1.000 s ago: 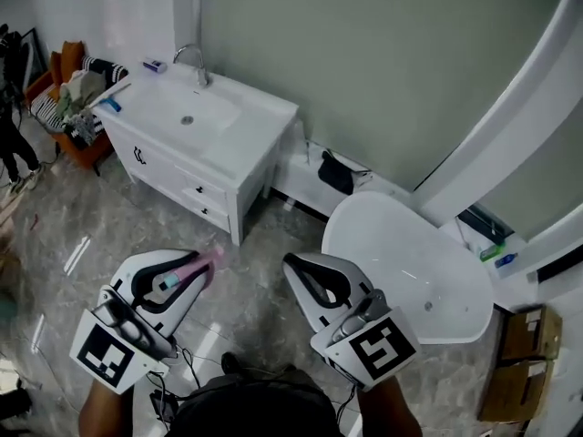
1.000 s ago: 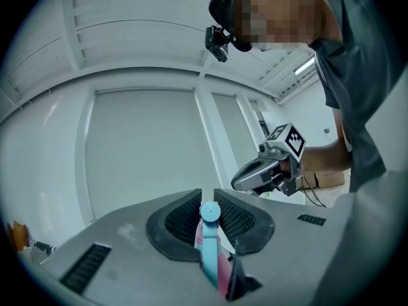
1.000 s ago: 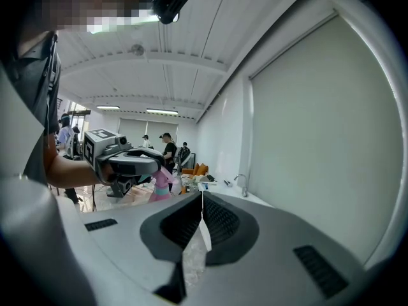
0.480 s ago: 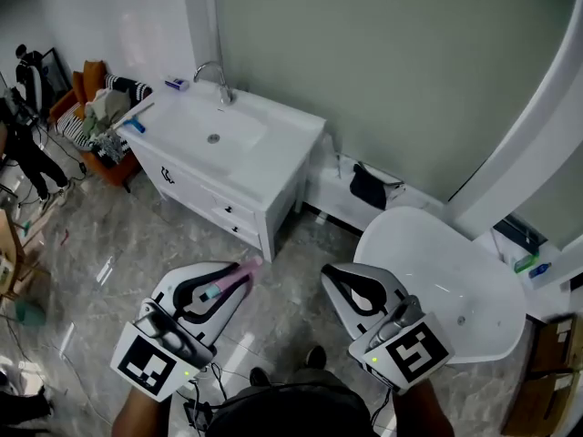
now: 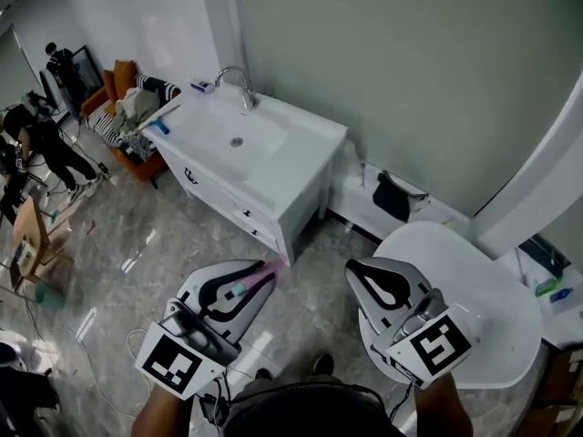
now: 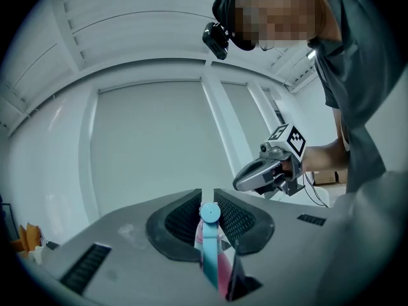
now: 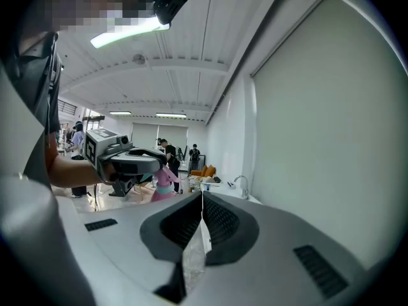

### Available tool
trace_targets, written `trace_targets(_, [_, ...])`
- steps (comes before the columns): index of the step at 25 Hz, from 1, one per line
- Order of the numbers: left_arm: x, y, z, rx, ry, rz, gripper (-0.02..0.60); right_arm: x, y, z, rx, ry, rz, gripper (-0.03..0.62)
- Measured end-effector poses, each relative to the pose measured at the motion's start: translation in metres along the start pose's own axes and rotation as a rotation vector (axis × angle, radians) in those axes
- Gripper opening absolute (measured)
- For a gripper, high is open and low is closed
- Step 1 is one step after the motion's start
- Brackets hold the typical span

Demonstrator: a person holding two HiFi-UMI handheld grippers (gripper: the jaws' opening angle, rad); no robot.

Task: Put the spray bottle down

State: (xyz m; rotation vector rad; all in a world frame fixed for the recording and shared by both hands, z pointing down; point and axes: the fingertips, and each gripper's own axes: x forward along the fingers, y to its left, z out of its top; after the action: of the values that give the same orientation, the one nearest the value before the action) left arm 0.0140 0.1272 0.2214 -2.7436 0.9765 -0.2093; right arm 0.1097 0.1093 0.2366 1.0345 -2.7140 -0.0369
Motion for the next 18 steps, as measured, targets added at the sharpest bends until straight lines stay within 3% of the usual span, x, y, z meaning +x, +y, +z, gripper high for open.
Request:
trace_targets(7, [0.009,-0.002,0.006,0.01,0.007,0.042,0.058,-0.005,-0.015,0.0,-0.016,-0.007,0.03,0.009])
trace_targets(18, [-0.003,0.04,-0.014,-0.014,-0.007,-0.009,0.058,0.042,-0.001,0.006,-0.006,0.016,-0.006,0.009])
